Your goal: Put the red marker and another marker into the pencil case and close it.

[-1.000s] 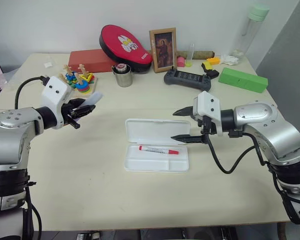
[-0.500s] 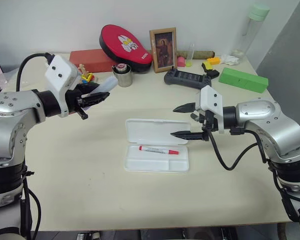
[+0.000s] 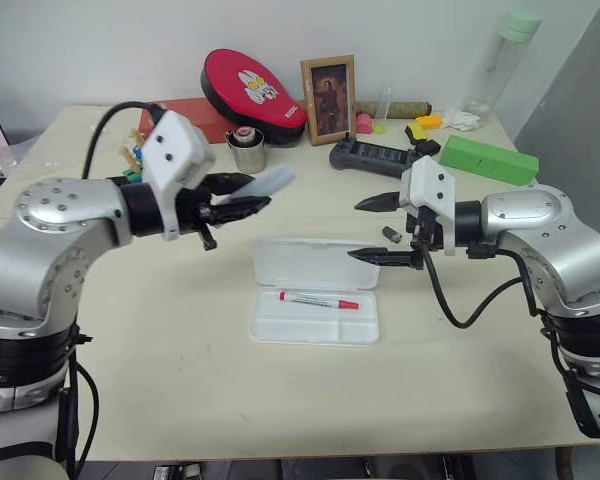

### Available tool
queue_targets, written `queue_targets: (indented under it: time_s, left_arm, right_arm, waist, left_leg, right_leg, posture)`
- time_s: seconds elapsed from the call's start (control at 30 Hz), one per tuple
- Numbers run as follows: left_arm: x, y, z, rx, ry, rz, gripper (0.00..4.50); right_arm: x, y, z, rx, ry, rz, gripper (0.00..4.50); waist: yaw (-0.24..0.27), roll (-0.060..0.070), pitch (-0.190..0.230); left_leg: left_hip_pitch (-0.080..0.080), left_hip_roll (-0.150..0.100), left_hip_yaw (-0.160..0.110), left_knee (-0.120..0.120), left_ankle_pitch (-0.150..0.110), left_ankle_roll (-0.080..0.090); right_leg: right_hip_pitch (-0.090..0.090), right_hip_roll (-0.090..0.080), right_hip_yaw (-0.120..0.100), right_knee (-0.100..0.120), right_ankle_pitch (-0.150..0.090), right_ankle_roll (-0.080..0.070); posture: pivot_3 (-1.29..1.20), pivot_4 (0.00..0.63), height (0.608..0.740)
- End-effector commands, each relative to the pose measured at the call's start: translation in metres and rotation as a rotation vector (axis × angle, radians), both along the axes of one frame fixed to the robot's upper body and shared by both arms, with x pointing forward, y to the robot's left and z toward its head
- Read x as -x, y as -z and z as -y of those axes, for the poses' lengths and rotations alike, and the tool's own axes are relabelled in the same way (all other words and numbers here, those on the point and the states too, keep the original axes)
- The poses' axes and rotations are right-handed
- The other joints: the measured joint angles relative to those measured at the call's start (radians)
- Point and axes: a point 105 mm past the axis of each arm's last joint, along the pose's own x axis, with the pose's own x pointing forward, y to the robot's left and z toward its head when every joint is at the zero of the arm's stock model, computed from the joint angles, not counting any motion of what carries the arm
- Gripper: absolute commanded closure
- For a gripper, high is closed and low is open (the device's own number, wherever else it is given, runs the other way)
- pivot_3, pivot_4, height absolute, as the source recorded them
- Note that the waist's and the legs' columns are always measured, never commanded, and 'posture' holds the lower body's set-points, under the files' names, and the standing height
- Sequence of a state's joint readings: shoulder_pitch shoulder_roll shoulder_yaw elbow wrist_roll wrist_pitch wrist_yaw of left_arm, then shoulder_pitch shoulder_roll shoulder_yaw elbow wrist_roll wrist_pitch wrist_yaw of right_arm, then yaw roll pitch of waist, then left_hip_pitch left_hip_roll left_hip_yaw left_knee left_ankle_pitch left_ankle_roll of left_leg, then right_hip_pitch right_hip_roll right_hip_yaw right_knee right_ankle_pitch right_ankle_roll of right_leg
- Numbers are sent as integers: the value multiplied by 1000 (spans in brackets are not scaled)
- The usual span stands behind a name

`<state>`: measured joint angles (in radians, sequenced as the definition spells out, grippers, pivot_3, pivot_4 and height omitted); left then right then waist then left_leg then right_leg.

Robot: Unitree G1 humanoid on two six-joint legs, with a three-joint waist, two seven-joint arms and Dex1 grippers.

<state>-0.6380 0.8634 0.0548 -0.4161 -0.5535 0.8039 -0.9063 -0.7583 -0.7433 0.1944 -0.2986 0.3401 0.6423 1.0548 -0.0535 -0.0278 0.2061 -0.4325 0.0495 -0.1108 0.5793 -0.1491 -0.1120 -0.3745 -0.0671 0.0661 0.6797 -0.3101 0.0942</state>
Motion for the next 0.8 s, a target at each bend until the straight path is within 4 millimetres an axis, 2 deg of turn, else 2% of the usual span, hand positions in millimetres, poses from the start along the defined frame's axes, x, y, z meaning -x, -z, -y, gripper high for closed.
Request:
queue_targets:
  time_s: [0.03,0.2,0.5,0.8]
  left_arm:
    - [16,13,26,-30,159,-13,3308]
    - [21,31,36,-42,231,-81,3308]
    - [27,69,39,-84,290,-198,3308]
    - [37,122,22,-198,294,-285,3308]
  right_arm:
    - [4,-1,6,39,-18,30,659]
    - [6,3,11,61,-18,27,659]
    - [5,3,13,67,-9,31,659]
    - [5,1,12,63,-5,30,659]
  waist:
    - [0,0,0]
    - [-1,0,0]
    - [-1,0,0]
    - [-1,0,0]
  left_leg:
    - [0,0,0,0,0,0]
    - [0,0,0,0,0,0]
    - [0,0,0,0,0,0]
    - [0,0,0,0,0,0]
  right_leg:
    - [0,0,0,0,0,0]
    - [0,0,0,0,0,0]
    - [0,0,0,0,0,0]
    - [0,0,0,0,0,0]
  posture:
    - [0,150,740]
    - [0,150,740]
    - [0,150,740]
    - [0,150,740]
